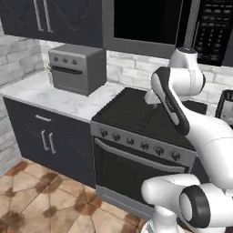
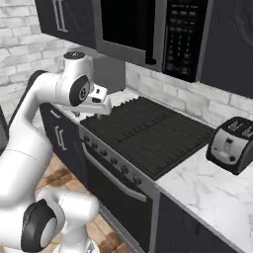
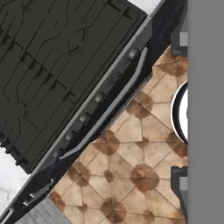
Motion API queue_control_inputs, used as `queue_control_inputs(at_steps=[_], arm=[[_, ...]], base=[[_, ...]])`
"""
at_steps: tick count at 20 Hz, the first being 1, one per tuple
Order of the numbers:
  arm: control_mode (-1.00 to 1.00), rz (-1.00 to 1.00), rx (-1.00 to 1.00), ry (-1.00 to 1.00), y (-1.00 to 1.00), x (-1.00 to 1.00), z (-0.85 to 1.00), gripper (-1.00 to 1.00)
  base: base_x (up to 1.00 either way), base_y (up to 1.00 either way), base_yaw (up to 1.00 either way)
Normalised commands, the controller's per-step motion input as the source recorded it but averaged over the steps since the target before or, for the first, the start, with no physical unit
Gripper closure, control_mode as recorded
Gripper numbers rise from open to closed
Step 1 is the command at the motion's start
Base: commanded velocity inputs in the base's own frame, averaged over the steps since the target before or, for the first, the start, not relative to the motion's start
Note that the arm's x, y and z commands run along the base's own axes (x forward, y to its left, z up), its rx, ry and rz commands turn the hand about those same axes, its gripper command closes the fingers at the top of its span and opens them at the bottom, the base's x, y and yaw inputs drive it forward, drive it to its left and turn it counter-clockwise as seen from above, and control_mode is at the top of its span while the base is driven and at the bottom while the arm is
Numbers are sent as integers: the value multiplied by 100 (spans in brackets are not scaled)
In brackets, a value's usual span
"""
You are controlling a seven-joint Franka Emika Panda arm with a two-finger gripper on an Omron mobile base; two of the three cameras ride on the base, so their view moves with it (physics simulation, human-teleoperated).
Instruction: Navigate to the toaster oven.
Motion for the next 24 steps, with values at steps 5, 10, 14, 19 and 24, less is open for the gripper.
queue_control_inputs(at_steps=[5,10,14,19,24], arm=[[100,0,0,0,0,0,0,-100],[100,0,0,0,0,0,0,-100],[100,0,0,0,0,0,0,-100],[100,0,0,0,0,0,0,-100],[100,0,0,0,0,0,0,-100]], base=[[0,46,69],[0,40,69],[0,29,69],[0,13,69],[37,1,46]])
